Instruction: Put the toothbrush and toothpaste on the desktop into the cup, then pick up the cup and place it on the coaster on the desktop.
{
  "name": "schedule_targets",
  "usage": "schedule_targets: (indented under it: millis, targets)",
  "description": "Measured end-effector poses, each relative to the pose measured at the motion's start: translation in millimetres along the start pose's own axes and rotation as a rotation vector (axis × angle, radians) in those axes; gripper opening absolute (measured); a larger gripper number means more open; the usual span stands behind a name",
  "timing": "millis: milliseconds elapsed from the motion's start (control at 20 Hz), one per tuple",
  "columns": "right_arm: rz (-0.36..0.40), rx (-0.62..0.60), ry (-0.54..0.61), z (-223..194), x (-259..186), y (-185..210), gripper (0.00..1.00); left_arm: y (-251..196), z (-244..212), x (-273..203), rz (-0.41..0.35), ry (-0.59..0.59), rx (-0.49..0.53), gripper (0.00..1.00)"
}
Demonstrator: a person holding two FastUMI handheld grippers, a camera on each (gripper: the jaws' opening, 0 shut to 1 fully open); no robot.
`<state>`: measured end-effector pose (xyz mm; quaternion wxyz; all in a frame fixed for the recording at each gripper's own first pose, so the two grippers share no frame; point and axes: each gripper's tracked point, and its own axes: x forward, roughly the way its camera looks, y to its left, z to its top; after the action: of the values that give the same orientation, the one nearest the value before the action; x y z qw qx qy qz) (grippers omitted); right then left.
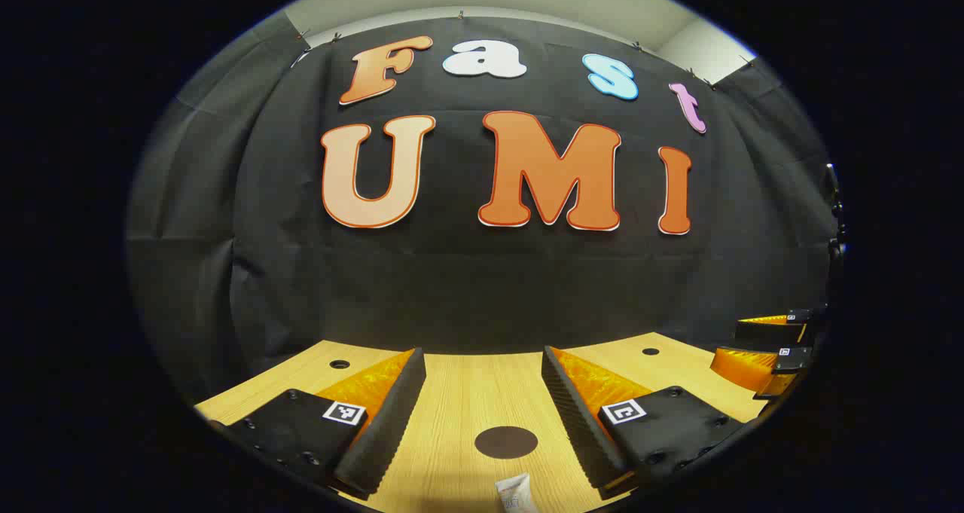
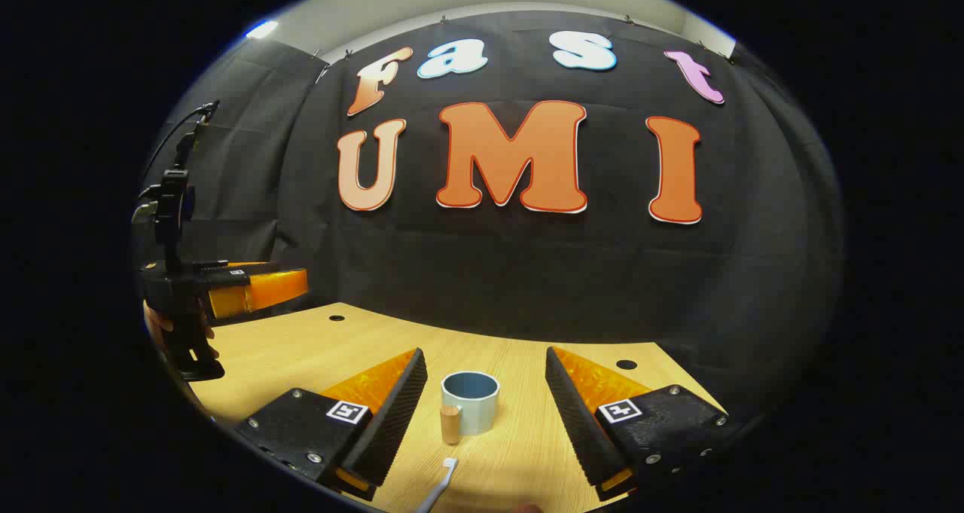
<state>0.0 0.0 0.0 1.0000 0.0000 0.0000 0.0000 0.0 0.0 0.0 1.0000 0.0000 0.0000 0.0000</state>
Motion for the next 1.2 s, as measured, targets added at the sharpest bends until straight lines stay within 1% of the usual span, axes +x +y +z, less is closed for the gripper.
schedule_targets:
  millis: [200,250,300,450,500,550,600,700,800,1000,1100,1200]
  targets:
    - [0.007,0.005,0.001,-0.3,-1.2,1.7,0.95,-1.5,-2.6,-1.7,-0.004,0.013,0.015,0.97]
    - [0.005,0.004,0.003,-0.8,-2.1,1.3,0.95,-0.6,-5.5,-1.4,-0.003,0.019,0.015,0.98]
    - [0.005,0.004,0.007,-2.1,-2.6,1.0,0.95,-0.6,-7.8,-0.1,-0.005,0.029,0.017,0.96]
    - [0.004,0.003,0.027,-7.4,-3.2,1.0,0.95,-4.4,-18.4,-1.6,-0.019,0.065,0.018,0.99]
    - [0.004,0.003,0.037,-10.6,-3.7,0.5,0.95,-6.5,-21.2,-1.7,-0.024,0.077,0.02,0.98]
    - [0.004,0.002,0.047,-13.6,-4.6,0.3,0.95,-8.5,-26.1,-1.5,-0.03,0.092,0.022,0.99]
    - [0.003,0.002,0.056,-16.4,-5.3,-0.3,0.95,-10.6,-30.1,-1.6,-0.038,0.107,0.024,0.98]
    - [-0.002,-0.005,0.077,-25.7,-5.7,-1.7,0.95,-18.3,-41.8,-3.2,-0.066,0.152,0.032,0.98]
    - [-0.014,-0.01,0.115,-38.9,-4.9,-4.7,0.95,-21.4,-57.9,-4.2,-0.077,0.195,0.047,0.98]
    - [0.018,0.017,0.184,-61.3,-8.0,3.1,0.95,-26.0,-83.5,-6.7,-0.108,0.278,0.054,0.98]
    - [0.034,0.042,0.23,-74.2,-8.5,6.9,0.94,-32.4,-101.3,-10.6,-0.126,0.335,0.038,0.98]
    - [0.055,0.061,0.29,-90.6,-9.7,14.0,0.94,-37.0,-120.5,-16.2,-0.144,0.406,0.006,0.98]
